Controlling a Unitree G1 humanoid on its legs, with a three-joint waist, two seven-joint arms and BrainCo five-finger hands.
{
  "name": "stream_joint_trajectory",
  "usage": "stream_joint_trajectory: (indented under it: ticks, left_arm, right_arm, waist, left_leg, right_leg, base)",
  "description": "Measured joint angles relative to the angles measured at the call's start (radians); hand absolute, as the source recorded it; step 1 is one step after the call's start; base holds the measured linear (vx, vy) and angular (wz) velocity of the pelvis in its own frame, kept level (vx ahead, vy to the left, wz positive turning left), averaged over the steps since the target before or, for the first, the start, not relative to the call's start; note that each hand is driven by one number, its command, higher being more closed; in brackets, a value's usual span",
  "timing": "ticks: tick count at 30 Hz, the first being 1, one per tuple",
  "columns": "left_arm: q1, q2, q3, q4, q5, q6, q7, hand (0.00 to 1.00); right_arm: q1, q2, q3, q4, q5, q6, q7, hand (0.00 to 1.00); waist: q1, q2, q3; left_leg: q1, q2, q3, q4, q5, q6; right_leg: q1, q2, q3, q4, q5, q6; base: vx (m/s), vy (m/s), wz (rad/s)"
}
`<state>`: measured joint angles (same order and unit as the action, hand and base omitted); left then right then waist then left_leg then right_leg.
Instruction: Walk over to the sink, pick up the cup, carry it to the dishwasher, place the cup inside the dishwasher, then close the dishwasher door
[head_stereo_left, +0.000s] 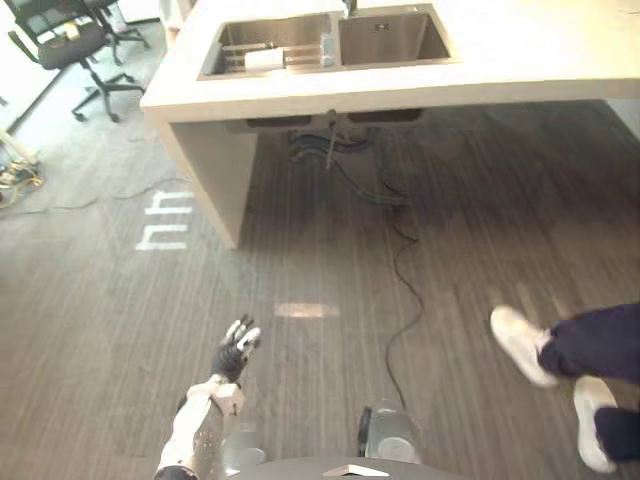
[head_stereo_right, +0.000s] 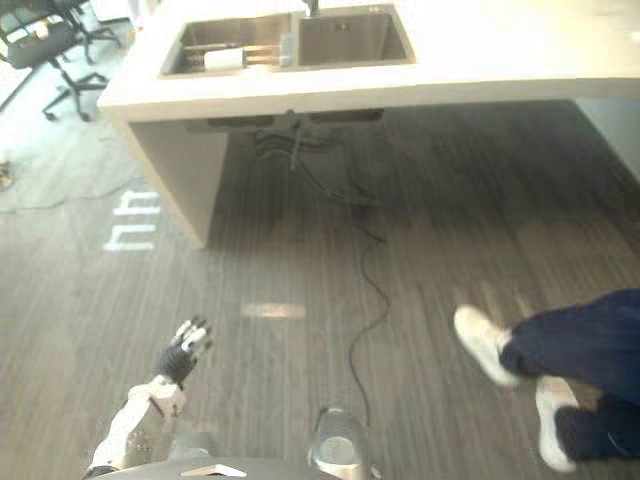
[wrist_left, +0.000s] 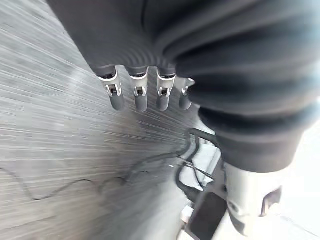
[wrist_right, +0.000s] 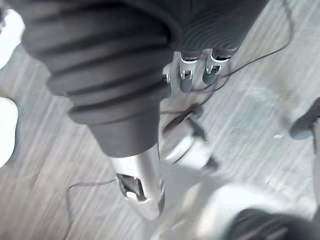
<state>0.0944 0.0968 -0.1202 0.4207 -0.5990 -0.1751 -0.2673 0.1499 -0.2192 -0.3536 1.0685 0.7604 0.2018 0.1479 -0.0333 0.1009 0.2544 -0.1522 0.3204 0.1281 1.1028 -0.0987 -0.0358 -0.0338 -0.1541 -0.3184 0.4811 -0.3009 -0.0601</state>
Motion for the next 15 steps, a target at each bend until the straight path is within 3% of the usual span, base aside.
stream_joint_trajectory:
  ticks: [2, 3, 4, 5, 6, 7, 8, 9, 10, 12, 13, 14, 15]
  left_arm:
    - [-0.001, 0.003, -0.001, -0.099, -0.059, 0.001, -0.011, 0.00]
    - [-0.001, 0.003, -0.005, -0.165, -0.079, 0.000, -0.025, 0.00]
    - [-0.001, 0.003, -0.007, -0.177, -0.080, 0.000, -0.025, 0.00]
    - [-0.002, -0.001, -0.025, -0.273, -0.086, 0.000, -0.018, 0.00]
    - [0.002, -0.002, -0.043, -0.339, -0.086, 0.001, 0.005, 0.00]
    - [0.009, -0.002, -0.046, -0.371, -0.085, 0.003, 0.016, 0.00]
    - [0.035, -0.005, -0.041, -0.430, -0.085, 0.012, 0.046, 0.00]
    - [0.055, -0.004, -0.024, -0.458, -0.086, 0.019, 0.063, 0.00]
    - [-0.022, -0.002, 0.023, -0.411, -0.085, 0.052, 0.085, 0.00]
    - [-0.043, -0.009, 0.066, -0.418, -0.085, 0.051, 0.083, 0.00]
    - [-0.031, -0.010, 0.091, -0.458, -0.085, 0.050, 0.084, 0.00]
    - [-0.023, -0.010, 0.099, -0.494, -0.084, 0.049, 0.088, 0.00]
    - [-0.012, -0.002, 0.119, -0.587, -0.074, 0.048, 0.105, 0.00]
  right_arm:
    - [-0.054, -0.014, -0.002, -0.034, 0.063, -0.023, -0.019, 0.00]
    - [-0.101, -0.017, -0.002, -0.058, 0.096, -0.028, -0.023, 0.00]
    - [-0.107, -0.017, -0.002, -0.064, 0.101, -0.028, -0.024, 0.00]
    - [-0.159, -0.025, 0.012, -0.076, 0.131, -0.025, -0.025, 0.00]
    - [-0.172, -0.028, 0.034, -0.072, 0.136, -0.017, -0.026, 0.00]
    - [-0.170, -0.026, 0.038, -0.069, 0.136, -0.008, -0.028, 0.00]
    - [-0.155, -0.026, 0.046, -0.066, 0.133, 0.027, -0.038, 0.00]
    - [-0.152, -0.006, 0.054, -0.050, 0.127, 0.049, -0.050, 0.00]
    - [-0.153, 0.034, 0.039, -0.016, 0.085, 0.101, -0.065, 0.00]
    - [-0.163, 0.050, 0.028, -0.005, 0.030, 0.106, -0.082, 0.00]
    - [-0.163, 0.050, 0.035, 0.011, 0.010, 0.108, -0.105, 0.00]
    - [-0.161, 0.049, 0.035, 0.017, 0.009, 0.108, -0.110, 0.00]
    - [-0.162, 0.045, 0.030, 0.038, 0.020, 0.109, -0.115, 0.00]
  waist:
    - [0.027, -0.013, 0.007]
    - [0.040, -0.018, 0.008]
    - [0.042, -0.019, 0.008]
    - [0.052, -0.018, 0.008]
    - [0.072, -0.007, 0.003]
    - [0.083, 0.002, -0.001]
    - [0.105, 0.049, -0.009]
    - [0.121, 0.079, -0.014]
    - [0.090, 0.017, -0.003]
    - [0.110, -0.004, 0.015]
    - [0.133, -0.005, 0.016]
    - [0.147, -0.006, 0.016]
    - [0.183, -0.031, 0.010]
  left_leg:
    - [-0.073, -0.041, 0.076, -0.035, -0.071, 0.008]
    - [-0.124, -0.087, 0.142, -0.150, -0.090, 0.021]
    - [-0.133, -0.095, 0.151, -0.176, -0.090, 0.022]
    - [-0.181, -0.203, 0.187, -0.461, -0.062, 0.011]
    - [-0.173, -0.283, 0.177, -0.731, 0.053, 0.017]
    - [-0.158, -0.311, 0.168, -0.862, 0.139, 0.014]
    - [-0.106, -0.303, 0.169, -1.042, 0.380, 0.029]
    - [-0.069, -0.275, 0.180, -1.061, 0.400, 0.213]
    - [-0.089, -0.330, 0.166, -1.012, 0.364, 0.202]
    - [-0.095, -0.337, 0.174, -0.947, 0.295, 0.175]
    - [-0.127, -0.317, 0.173, -0.810, 0.190, 0.127]
    - [-0.145, -0.304, 0.174, -0.748, 0.149, 0.097]
    - [-0.185, -0.294, 0.195, -0.656, 0.077, 0.047]
  right_leg:
    - [0.116, -0.010, -0.002, -0.102, 0.028, 0.042]
    - [0.182, -0.021, -0.006, -0.168, 0.037, 0.062]
    - [0.192, -0.022, -0.007, -0.177, 0.039, 0.065]
    - [0.247, -0.041, -0.019, -0.219, 0.037, 0.099]
    - [0.276, -0.044, -0.014, -0.222, 0.020, 0.134]
    - [0.295, -0.038, -0.007, -0.221, 0.006, 0.157]
    - [0.344, 0.015, 0.017, -0.207, -0.037, 0.198]
    - [0.382, 0.049, 0.025, -0.188, -0.104, 0.201]
    - [0.377, 0.056, 0.041, -0.189, -0.147, 0.151]
    - [0.380, 0.052, 0.038, -0.188, -0.149, 0.145]
    - [0.406, 0.043, 0.045, -0.195, -0.131, 0.140]
    - [0.408, 0.034, 0.055, -0.191, -0.130, 0.135]
    - [0.408, 0.016, 0.080, -0.209, -0.176, 0.064]
  base:
    - [0.50, -0.047, -0.28]
    - [0.50, -0.007, -0.25]
    - [0.53, 0.030, -0.10]
    - [0.56, 0.061, -0.08]
    - [0.69, 0.111, -0.15]
    - [0.72, 0.155, -0.44]
    - [0.63, 0.178, -0.70]
    - [0.59, 0.182, 0.13]
    - [0.38, 0.127, 0.44]
    - [0.25, 0.057, 0.24]
    - [0.18, 0.038, -0.32]
    - [0.15, 0.098, -0.55]
    - [0.10, 0.116, -0.53]
